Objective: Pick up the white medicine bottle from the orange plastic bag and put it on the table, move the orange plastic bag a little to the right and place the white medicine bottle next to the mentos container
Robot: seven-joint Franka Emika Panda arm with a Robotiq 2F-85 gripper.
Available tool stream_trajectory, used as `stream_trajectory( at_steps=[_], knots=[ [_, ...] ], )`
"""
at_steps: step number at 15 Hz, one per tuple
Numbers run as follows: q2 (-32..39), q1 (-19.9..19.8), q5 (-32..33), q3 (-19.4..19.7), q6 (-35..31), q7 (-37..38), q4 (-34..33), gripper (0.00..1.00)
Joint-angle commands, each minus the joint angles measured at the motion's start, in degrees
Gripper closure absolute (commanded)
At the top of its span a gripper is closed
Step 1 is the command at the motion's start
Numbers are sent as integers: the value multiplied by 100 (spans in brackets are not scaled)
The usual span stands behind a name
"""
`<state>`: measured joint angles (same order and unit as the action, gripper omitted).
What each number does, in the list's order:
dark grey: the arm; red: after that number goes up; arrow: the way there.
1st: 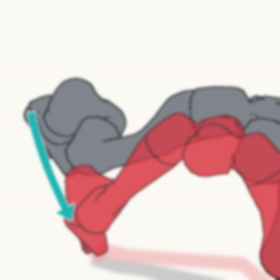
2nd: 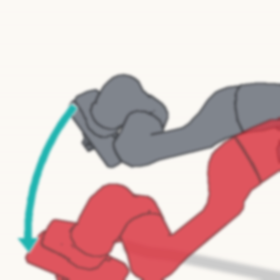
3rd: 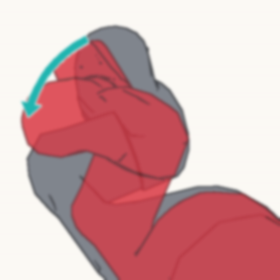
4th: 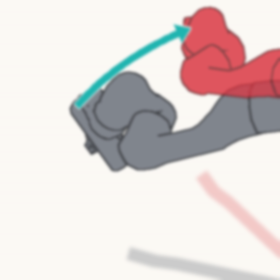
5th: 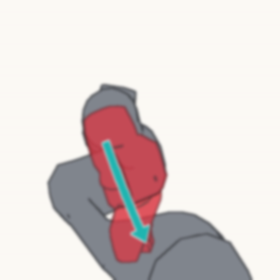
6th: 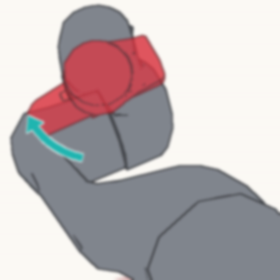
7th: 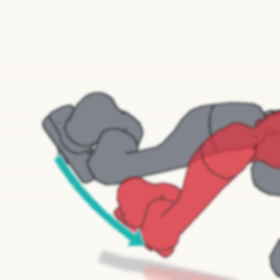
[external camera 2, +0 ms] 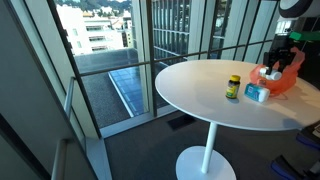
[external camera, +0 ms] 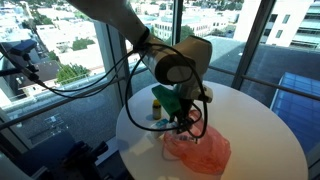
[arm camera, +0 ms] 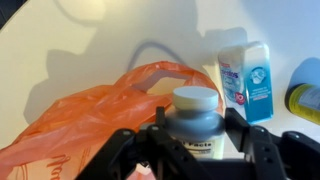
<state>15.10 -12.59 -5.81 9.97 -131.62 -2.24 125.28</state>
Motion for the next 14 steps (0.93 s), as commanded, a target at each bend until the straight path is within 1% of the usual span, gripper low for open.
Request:
stream_trajectory(
  at_steps=[1, 6, 10, 14],
  knots=[
    [-501, 142, 299, 21, -27, 113, 535, 64],
    [-947, 299, 629, 15, -65, 268, 1122, 64],
    [-1283, 348, 894, 11, -44, 464, 1509, 64],
    [-1389, 335, 976, -6, -149, 542, 1752, 64]
  ],
)
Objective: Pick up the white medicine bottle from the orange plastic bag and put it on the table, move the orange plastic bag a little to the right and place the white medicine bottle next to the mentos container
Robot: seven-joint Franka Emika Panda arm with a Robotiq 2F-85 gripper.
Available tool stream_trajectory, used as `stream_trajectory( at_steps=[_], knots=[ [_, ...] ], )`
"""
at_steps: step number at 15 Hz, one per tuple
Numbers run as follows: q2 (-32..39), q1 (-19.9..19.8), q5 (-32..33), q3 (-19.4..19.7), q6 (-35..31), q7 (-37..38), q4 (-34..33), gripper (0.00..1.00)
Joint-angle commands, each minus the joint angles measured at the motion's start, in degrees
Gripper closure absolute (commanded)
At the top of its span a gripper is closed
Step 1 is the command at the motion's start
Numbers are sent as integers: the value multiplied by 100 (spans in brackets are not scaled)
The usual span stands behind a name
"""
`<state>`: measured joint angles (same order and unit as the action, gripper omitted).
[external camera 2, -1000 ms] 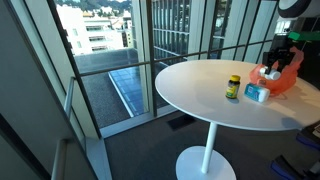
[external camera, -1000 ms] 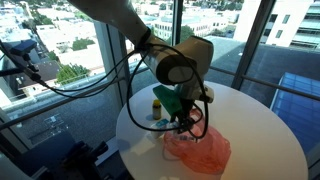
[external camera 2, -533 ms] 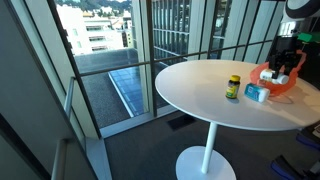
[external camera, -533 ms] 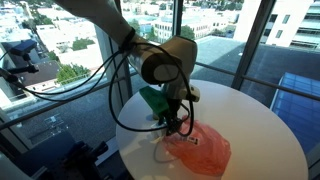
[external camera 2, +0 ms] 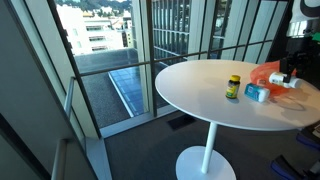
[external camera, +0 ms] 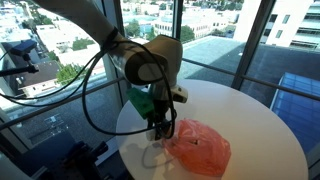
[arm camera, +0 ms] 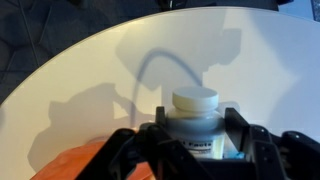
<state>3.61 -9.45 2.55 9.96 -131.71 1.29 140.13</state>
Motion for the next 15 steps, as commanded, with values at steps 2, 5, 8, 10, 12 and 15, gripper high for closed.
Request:
stream_trajectory(
  at_steps=[2, 5, 8, 10, 12, 15],
  knots=[
    [-214, 10, 149, 1, -293, 208, 335, 64],
    [-29, -19, 198, 37, -671, 276, 359, 64],
    [189, -73, 167, 109, -890, 296, 296, 64],
    [322, -106, 156, 165, -1015, 293, 273, 64],
    [468, -146, 115, 220, -1109, 251, 235, 64],
    [687, -183, 108, 298, -1330, 234, 197, 64]
  ],
)
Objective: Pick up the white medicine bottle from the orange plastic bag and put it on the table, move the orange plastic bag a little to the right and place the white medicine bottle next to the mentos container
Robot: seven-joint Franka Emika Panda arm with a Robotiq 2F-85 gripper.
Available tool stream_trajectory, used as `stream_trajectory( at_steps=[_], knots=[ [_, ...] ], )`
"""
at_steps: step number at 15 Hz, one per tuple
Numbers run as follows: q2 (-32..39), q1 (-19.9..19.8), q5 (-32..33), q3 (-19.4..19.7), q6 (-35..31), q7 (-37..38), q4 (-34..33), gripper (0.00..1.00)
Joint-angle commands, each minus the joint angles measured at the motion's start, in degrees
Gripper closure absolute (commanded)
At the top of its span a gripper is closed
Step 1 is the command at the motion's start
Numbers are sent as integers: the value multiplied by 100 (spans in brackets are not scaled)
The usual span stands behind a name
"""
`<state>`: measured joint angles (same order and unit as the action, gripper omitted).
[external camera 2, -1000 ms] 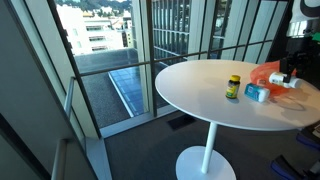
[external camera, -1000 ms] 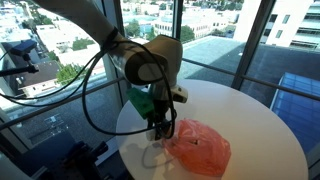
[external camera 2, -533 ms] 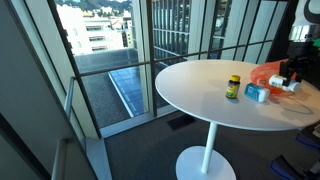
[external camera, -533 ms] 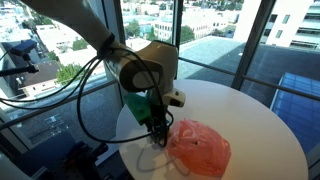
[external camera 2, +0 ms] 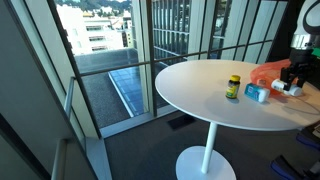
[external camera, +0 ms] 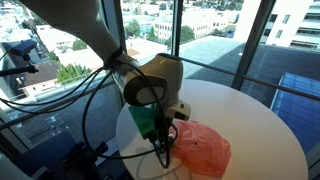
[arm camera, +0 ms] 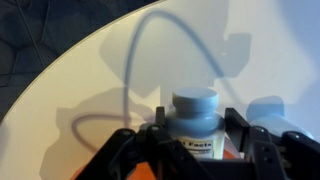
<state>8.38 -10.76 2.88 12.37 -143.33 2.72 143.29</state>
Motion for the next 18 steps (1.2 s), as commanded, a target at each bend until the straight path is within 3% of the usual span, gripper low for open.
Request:
stream_trajectory(
  at_steps=[1, 13, 14, 15, 17, 18],
  knots=[
    [279, -61, 41, 73, -193, 73, -137, 64],
    [641, -54, 35, 122, -305, 73, -149, 64],
    [644, -54, 35, 125, -295, 78, -153, 30],
    [620, -53, 40, 128, -276, 82, -152, 13],
    [560, -45, 56, 137, -227, 87, -150, 0],
    [519, -27, 97, 152, -199, 120, -149, 0]
  ],
)
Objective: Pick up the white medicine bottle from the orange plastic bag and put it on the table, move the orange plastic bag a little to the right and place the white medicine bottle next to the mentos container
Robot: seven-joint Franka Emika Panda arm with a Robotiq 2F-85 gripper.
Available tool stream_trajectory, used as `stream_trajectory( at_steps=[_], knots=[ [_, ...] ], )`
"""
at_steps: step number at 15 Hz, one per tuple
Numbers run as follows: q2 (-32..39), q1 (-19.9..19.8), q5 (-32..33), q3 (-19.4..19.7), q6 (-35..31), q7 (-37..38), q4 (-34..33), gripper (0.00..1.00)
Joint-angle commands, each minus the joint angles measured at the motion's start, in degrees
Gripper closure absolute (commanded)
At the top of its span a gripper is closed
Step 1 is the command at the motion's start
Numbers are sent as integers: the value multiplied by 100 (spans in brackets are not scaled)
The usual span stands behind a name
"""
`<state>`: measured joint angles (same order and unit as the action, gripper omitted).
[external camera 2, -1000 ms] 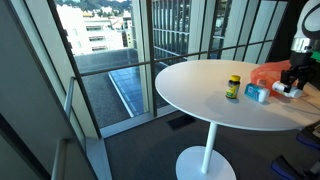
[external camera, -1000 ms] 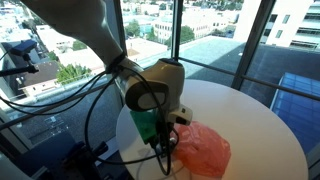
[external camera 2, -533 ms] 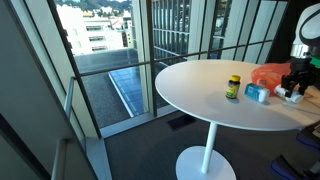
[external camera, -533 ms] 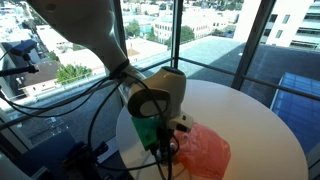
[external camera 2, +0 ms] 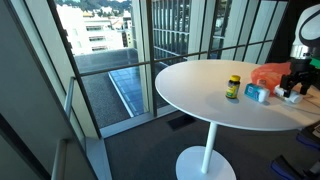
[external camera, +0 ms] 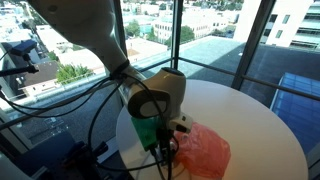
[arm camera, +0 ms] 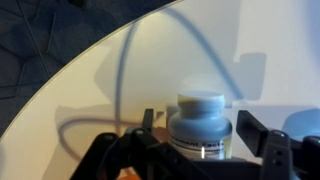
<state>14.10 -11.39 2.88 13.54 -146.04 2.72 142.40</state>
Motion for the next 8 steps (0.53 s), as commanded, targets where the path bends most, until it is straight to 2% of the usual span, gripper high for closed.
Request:
stream_trajectory(
  at_steps=[1, 5, 8],
  knots=[
    [-146, 61, 155, 52, 105, 152, -48, 0],
    [-491, 174, 443, 117, 311, 396, -102, 0],
    [-760, 183, 570, 80, 710, 591, -288, 0]
  ],
)
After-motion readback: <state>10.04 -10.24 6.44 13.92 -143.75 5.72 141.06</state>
